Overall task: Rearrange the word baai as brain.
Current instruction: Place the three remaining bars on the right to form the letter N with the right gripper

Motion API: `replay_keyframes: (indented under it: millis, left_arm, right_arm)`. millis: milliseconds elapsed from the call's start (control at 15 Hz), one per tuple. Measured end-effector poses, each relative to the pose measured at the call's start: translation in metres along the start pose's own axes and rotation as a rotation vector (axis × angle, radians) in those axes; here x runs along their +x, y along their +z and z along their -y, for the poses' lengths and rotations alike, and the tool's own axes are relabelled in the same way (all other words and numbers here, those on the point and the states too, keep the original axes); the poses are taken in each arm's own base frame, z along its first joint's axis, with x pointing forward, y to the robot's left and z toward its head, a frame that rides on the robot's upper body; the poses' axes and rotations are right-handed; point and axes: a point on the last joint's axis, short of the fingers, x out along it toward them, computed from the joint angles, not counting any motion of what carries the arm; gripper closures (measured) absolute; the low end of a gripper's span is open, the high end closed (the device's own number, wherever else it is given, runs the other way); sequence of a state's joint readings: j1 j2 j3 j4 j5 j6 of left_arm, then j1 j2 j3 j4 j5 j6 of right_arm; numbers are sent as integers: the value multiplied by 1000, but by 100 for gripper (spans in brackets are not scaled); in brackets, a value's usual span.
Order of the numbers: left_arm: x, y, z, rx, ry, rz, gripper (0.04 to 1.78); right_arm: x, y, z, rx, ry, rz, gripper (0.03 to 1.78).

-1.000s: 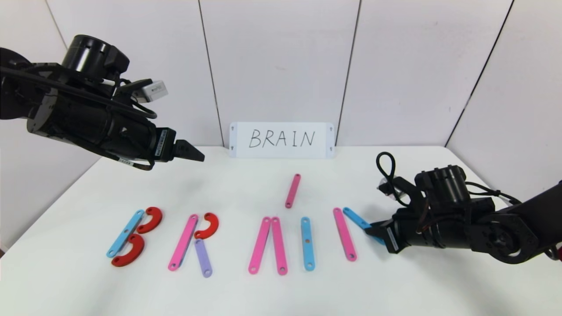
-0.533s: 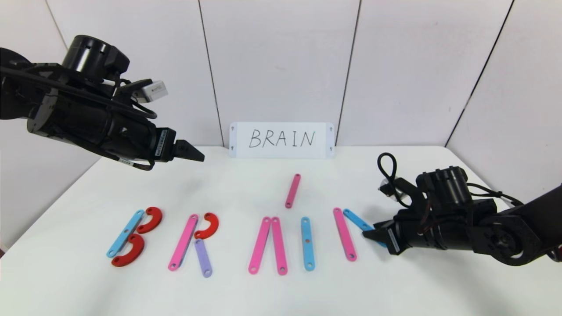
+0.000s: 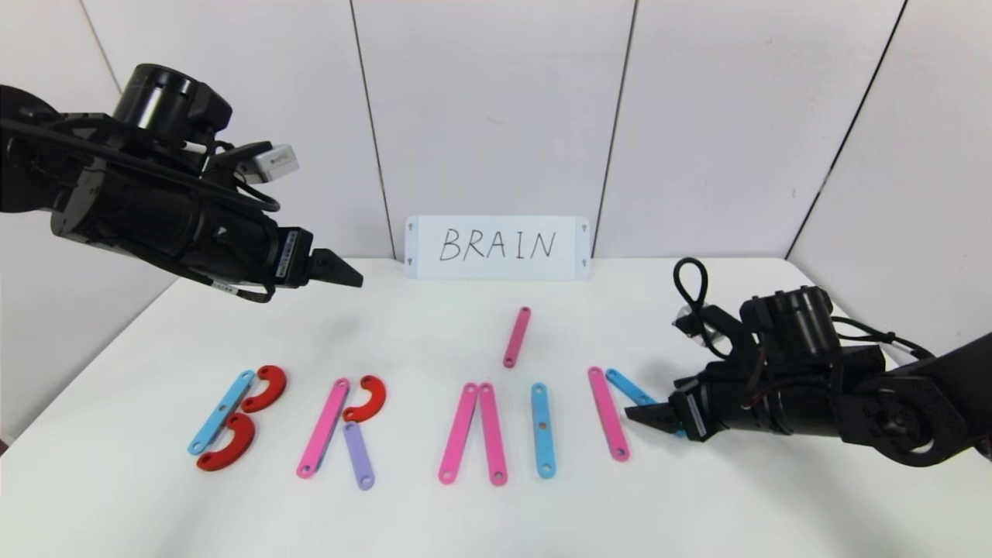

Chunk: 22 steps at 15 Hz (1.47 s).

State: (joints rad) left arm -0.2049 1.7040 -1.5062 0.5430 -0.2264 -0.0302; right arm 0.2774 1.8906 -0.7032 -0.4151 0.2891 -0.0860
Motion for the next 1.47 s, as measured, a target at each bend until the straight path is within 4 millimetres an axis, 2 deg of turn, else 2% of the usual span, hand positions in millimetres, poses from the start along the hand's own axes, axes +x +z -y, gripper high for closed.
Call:
replay_keyframes:
  millis: [400,800,1200,1467]
  left_arm:
    - [0,0,1,3,-3,-2,8]
    - [1,-1,1,3,-3,-3,8]
    - [1,0,2,4,-4,-3,8]
    - [1,-1,3,7,-8,-6,8]
  right_arm:
    - [1,3,-10,131,23,3,7]
    - [4,1,-26,156,61,-15,7]
    - [2,2,-33,156,71,-11,7]
    - [-2,18,-35,135,29,50,7]
